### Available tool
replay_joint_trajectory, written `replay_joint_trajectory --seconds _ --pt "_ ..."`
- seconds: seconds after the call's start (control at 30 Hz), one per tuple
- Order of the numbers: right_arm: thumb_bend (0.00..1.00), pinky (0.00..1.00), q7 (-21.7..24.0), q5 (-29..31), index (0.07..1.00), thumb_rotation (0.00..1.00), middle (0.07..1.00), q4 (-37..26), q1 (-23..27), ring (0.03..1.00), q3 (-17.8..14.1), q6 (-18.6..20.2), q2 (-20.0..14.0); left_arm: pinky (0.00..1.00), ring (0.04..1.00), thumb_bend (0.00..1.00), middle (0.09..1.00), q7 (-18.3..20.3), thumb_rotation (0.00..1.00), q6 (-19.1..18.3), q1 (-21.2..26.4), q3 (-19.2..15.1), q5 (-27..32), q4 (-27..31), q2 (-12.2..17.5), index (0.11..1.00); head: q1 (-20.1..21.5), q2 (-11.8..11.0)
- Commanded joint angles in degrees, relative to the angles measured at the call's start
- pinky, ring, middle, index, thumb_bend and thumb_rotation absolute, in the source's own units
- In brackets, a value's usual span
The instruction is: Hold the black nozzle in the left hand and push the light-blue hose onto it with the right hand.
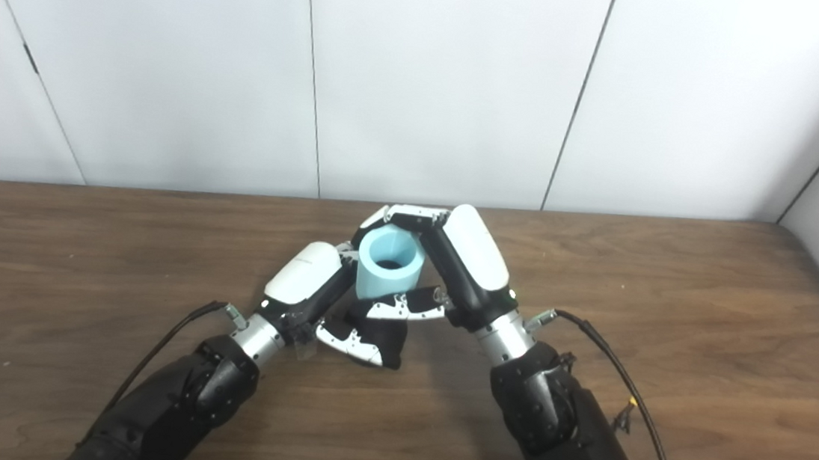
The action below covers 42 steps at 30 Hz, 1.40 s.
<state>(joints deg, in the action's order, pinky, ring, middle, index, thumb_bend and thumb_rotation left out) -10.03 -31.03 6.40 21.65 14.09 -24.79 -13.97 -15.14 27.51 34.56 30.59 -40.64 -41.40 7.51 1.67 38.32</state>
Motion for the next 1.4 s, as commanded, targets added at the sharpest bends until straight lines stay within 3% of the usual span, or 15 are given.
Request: replay_joint_trajectory --seconds 0.0,0.17,0.27,0.33,0.57,0.67,0.73,0.9,1.13,1.27,1.37 --pt "0.5 0.37 -0.66 -2.66 0.512 0.0 0.513 1.54 -1.08 0.421 -0.65 -0.4 -0.66 0.89 0.67 0.53 0.488 1.19 0.0 -3.09 -8.21 1.1 -0.69 -4.29 0.53 0.483 0.04 0.09" --pt "0.5 0.37 -0.59 -2.9 0.507 0.0 0.511 2.12 -0.67 0.424 -0.62 0.21 -0.58 0.89 0.669 0.53 0.491 0.87 0.0 -2.68 -8.12 0.9 -0.78 -4.79 0.49 0.48 0.07 0.03" --pt "0.5 0.37 3.49 -1.14 0.507 0.0 0.512 0.72 -0.46 0.427 -0.35 4.5 -0.47 0.89 0.669 0.53 0.489 0.71 0.0 -2.73 -8.03 1.03 -1.13 -4.83 0.57 0.482 0.07 0.06" --pt "0.5 0.36 7.93 0.45 0.508 0.0 0.513 -0.82 0.02 0.429 -0.1 9.68 -0.35 0.88 0.672 0.53 0.49 0.75 0.0 -2.57 -7.99 1.12 -1.2 -4.87 0.63 0.482 0.11 0.1" --pt "0.5 0.35 25.85 4.87 0.511 0.0 0.488 -9.42 4.85 0.429 1.14 35.48 0.27 0.88 0.668 0.53 0.491 0.73 0.0 -1.73 -8.02 0.9 -0.99 -5.03 0.45 0.479 0.12 0.2" --pt "0.5 0.36 31.45 5.22 0.491 0.0 0.502 -12.04 8.12 0.439 1.94 46.29 0.25 0.88 0.668 0.53 0.487 0.89 0.0 -1.65 -8.02 0.91 -1.05 -4.88 0.42 0.482 0.14 0.37" --pt "0.5 0.37 34.43 4.14 0.495 0.0 0.501 -12.93 9.63 0.444 1.46 50.84 0.77 0.88 0.667 0.53 0.484 0.92 0.0 -1.67 -8.02 0.97 -1.14 -4.74 0.35 0.485 -0.01 0.46" --pt "0.5 0.36 40.51 -1.82 0.498 0.0 0.51 -13.68 9.88 0.447 -2.97 51.71 4.08 0.87 0.665 0.53 0.485 0.82 0.0 -1.78 -8.07 1.05 -1.01 -4.72 0.19 0.484 -0.16 0.59" --pt "0.5 0.35 38.68 0.86 0.509 0.0 0.506 -13.92 8.36 0.439 -2.93 50.2 2.84 0.88 0.665 0.53 0.486 0.99 0.0 -2.05 -8.27 0.74 -0.54 -4.23 0.47 0.483 -0.23 0.91" --pt "0.5 0.35 35.75 3.88 0.505 0.0 0.502 -12.87 6.73 0.432 -2.2 42.11 1.04 0.89 0.674 0.53 0.486 1.61 0.0 -2.7 -8.25 0.48 -0.35 -4.02 0.61 0.484 -0.39 1.0" --pt "0.5 0.35 31.19 6.46 0.515 0.0 0.492 -10.59 4.1 0.424 -2.12 31.4 0.02 0.89 0.671 0.53 0.487 1.06 0.0 -2.04 -8.05 0.4 -0.47 -4.53 0.74 0.483 -0.42 1.16"
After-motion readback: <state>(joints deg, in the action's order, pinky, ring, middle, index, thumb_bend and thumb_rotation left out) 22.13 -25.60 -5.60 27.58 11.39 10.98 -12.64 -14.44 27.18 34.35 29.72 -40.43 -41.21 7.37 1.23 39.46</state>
